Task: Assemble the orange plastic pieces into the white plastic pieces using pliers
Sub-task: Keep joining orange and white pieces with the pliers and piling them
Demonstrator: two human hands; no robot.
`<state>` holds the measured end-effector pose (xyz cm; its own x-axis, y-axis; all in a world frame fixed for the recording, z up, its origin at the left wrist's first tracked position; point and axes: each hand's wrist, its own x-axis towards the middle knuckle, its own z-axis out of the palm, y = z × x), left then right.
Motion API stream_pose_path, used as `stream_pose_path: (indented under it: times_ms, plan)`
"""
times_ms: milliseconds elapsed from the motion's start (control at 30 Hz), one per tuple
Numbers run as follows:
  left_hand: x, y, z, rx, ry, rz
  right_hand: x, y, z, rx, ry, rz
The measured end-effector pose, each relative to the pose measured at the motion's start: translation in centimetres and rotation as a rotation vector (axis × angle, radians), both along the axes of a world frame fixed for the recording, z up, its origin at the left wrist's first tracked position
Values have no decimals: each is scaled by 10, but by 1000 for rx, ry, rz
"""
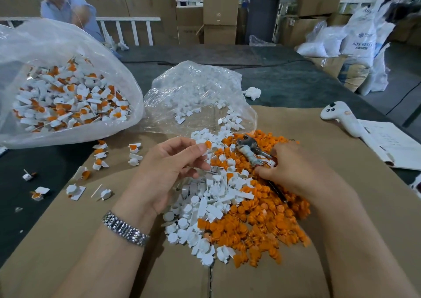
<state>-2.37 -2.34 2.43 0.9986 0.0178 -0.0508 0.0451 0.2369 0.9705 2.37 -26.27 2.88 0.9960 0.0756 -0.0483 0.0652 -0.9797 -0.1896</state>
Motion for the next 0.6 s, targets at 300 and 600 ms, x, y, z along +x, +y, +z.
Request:
stream_pose_path:
  times_ms: [300,600]
  plan:
    - [0,0,1,-45,-15,7,-8,16,1,-82,-51,23]
    - [-2,-2,3,-70,-23,55,-4,8,11,307,-135,5]
